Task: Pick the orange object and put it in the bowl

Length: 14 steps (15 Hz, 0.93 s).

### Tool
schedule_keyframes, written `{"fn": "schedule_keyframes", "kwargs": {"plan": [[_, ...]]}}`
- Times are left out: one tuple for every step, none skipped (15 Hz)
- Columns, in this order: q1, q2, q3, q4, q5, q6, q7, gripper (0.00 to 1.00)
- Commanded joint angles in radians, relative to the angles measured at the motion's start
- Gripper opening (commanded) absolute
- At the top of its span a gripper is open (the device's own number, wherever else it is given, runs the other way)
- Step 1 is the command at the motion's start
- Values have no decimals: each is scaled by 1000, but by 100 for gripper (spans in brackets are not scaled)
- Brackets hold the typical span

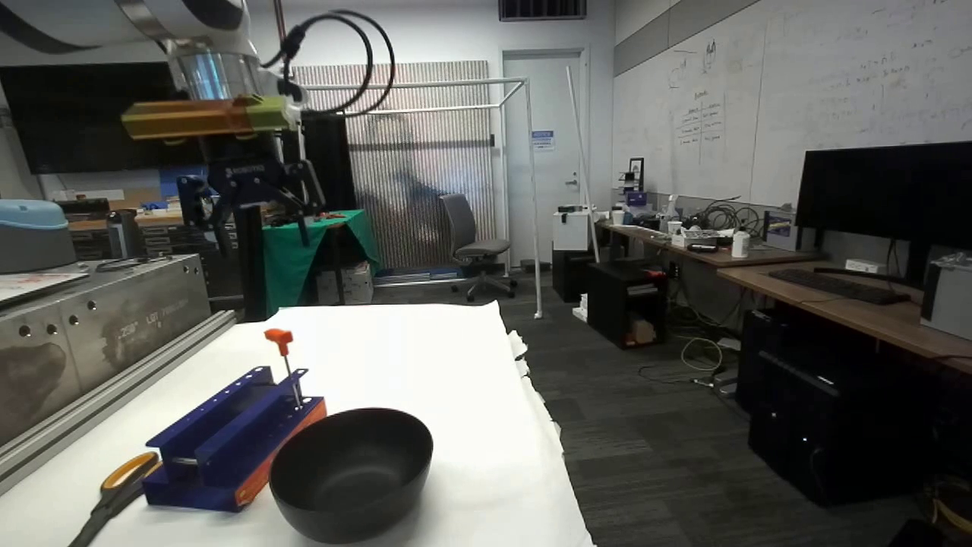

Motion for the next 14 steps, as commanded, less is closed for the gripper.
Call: {"fn": "schedule_keyframes", "kwargs": {"plan": [[26,221,-26,248,64,-126,-159,100],[27,262,-26,296,67,-159,-182,100],[31,301,-27,338,59,-183,-192,100],[34,330,-26,370,55,-205,-206,100],[36,358,-25,398,51,-221,-220,100],[38,379,-25,420,50,-235,-228,100],[42,395,-27,436,42,-242,-227,100],[46,407,-28,444,38,-241,-227,100],[49,416,-29,447,38,-235,-224,100],[52,424,-28,445,39,-227,-220,100],[58,433,-29,442,32,-216,-212,100],[62,445,-29,445,32,-215,-212,100],[68,458,-29,450,28,-217,-211,100],[71,467,-28,451,30,-217,-212,100]]}}
